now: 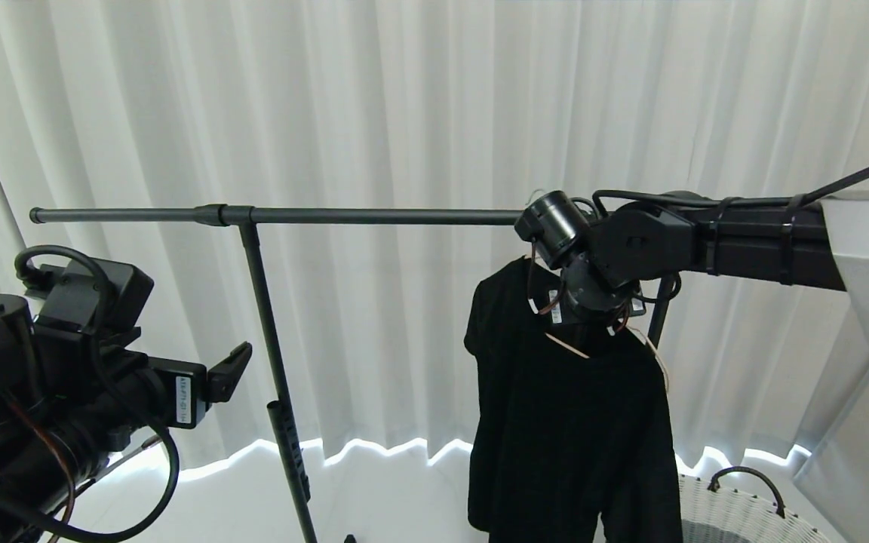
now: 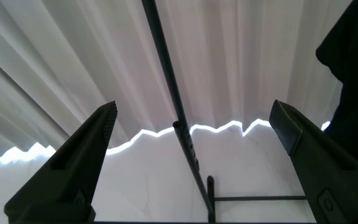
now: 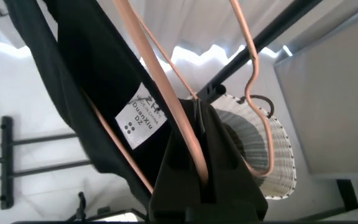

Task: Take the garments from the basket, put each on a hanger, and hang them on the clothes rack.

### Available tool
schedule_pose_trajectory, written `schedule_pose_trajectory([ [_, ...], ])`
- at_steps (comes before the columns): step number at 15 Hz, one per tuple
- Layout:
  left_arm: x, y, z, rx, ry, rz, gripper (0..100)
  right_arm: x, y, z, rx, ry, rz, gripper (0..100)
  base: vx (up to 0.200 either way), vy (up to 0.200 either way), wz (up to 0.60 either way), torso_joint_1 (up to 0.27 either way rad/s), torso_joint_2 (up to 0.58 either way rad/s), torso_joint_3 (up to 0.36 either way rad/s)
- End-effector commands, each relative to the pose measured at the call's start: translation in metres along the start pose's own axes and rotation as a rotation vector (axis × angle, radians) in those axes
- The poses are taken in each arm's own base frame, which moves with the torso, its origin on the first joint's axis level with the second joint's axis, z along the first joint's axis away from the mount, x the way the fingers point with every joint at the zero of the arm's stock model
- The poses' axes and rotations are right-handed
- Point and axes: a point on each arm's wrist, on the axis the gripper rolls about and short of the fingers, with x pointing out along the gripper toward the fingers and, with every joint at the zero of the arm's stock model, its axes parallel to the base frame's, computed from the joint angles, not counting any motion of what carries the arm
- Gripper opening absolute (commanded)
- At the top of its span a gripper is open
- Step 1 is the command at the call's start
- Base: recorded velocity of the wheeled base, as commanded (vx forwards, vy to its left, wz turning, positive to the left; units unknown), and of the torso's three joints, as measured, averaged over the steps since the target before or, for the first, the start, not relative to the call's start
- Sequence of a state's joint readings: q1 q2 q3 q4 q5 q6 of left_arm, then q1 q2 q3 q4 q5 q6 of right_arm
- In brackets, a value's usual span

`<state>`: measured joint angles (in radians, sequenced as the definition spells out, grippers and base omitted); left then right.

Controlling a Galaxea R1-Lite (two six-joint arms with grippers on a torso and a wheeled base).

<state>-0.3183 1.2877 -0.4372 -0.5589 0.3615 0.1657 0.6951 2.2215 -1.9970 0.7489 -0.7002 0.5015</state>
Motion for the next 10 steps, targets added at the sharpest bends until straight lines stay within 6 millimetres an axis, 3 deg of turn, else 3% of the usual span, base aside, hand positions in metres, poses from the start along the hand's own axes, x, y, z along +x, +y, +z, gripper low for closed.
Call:
schedule_pose_trajectory([
  [1, 0.0, 0.0, -0.001, 0.0, 0.004, 0.001, 100, 0.014, 0.007, -0.007, -0.02, 0.024, -0.015, 0, 0.0, 0.0, 0.0, 0.0, 0.0, 0.0],
  [10, -0.001, -0.003, -0.007, 0.009, 0.021, -0.014, 100, 0.029, 0.01, -0.013, -0.032, 0.044, -0.046, 0, 0.0, 0.0, 0.0, 0.0, 0.0, 0.0],
])
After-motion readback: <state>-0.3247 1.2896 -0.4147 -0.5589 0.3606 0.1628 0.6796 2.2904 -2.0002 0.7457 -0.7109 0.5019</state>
